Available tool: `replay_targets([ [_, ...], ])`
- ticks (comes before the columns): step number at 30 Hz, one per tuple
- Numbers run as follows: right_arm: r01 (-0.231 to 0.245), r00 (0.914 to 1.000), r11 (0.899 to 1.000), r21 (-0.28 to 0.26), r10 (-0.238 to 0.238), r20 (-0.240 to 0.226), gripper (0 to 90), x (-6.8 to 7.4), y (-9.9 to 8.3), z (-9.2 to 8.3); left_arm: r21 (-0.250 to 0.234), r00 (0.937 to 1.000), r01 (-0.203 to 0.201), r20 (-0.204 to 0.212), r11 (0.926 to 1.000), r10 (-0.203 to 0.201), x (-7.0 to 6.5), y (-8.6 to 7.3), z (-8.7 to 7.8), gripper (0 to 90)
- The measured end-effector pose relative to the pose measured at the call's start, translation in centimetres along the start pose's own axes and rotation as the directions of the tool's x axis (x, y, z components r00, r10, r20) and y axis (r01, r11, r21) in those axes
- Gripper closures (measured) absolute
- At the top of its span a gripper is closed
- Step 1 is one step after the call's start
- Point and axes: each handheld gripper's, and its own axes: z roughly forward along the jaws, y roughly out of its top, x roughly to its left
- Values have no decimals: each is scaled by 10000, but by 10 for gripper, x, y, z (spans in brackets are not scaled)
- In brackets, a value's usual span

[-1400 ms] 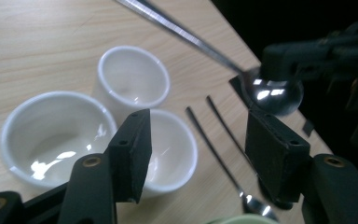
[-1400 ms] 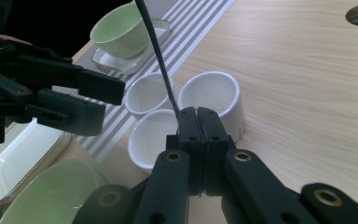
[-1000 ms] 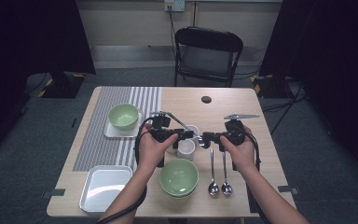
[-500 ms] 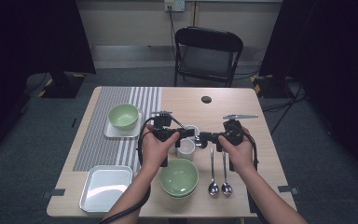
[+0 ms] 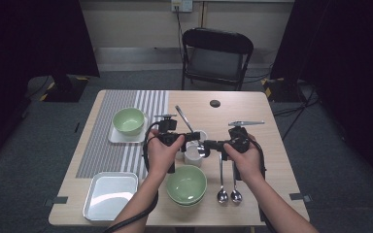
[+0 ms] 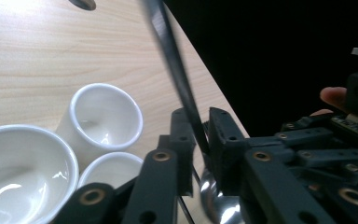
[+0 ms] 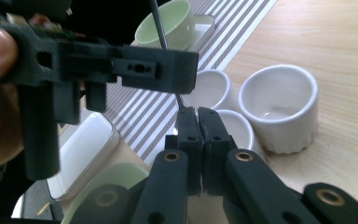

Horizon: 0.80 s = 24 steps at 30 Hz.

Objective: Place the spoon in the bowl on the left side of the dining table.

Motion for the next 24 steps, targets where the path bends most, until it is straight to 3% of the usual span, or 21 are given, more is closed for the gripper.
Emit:
replay_targets([
  [5,121,9999,9997,221,-122,61,811,2,-3,5,233,9997,-236,-38,9995,237,-6,3,-4,884],
  [8,337,9991,9990,277,-344,260,717,3,-4,5,291,9992,-395,-95,9988,398,-6,5,-7,899],
  [13,568,9977,9976,383,-581,336,714,3,-4,2,243,9988,-432,-201,9988,437,-7,7,-11,900],
  [16,826,9916,9956,449,-866,966,654,3,-2,2,350,9988,-450,-150,9984,455,-7,7,-12,900],
  [19,872,9911,9948,517,-919,966,626,2,-1,3,392,9989,-428,-196,9983,436,-7,6,-12,899],
  [22,939,9868,9938,602,-1009,1269,584,3,-2,4,449,9990,-360,-261,9983,372,-6,6,-12,899],
  [24,914,9829,9953,328,-954,1575,581,0,1,2,475,9988,-394,-259,9981,407,-6,6,-13,900],
])
